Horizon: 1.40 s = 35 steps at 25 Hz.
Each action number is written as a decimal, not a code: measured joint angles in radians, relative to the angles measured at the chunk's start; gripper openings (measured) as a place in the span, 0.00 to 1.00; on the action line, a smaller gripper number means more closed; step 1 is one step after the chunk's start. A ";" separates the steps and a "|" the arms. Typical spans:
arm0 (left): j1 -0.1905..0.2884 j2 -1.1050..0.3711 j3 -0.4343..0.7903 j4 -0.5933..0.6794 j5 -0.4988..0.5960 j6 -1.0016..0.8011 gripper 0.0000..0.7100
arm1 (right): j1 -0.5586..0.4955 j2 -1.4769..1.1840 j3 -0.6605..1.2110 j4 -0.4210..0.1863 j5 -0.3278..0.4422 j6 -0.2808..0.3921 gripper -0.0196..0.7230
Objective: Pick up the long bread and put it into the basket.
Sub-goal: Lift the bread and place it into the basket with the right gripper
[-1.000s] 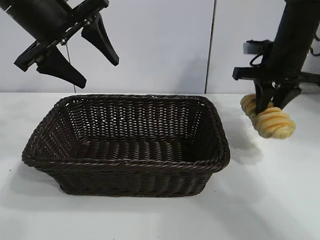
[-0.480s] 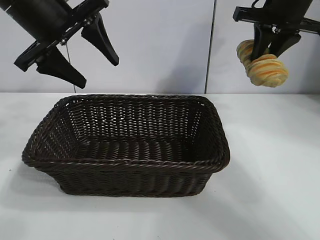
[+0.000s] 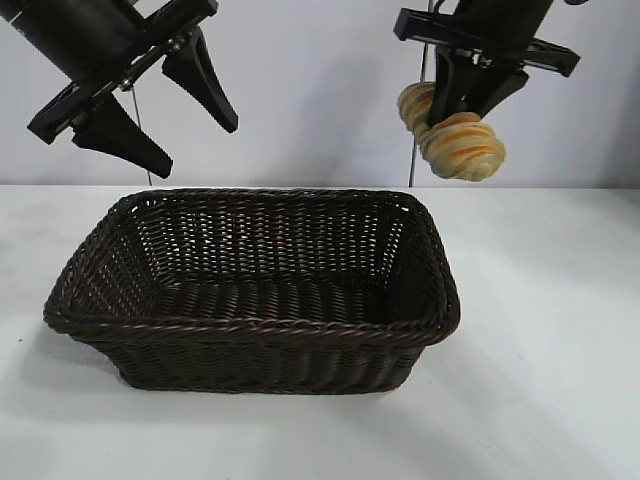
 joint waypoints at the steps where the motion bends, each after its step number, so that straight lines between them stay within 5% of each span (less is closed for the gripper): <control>1: 0.000 0.000 0.000 0.000 0.000 0.000 0.72 | 0.017 0.000 0.000 0.000 0.000 0.000 0.28; 13: 0.000 0.000 0.000 0.000 0.000 0.000 0.72 | 0.168 0.021 0.000 0.001 0.000 0.000 0.28; 31: 0.000 0.000 0.000 0.000 0.004 0.000 0.72 | 0.177 0.051 0.000 0.051 0.000 -0.009 0.29; 35: 0.000 0.000 0.000 0.000 0.004 0.000 0.72 | 0.177 0.051 0.000 0.052 0.000 -0.011 0.46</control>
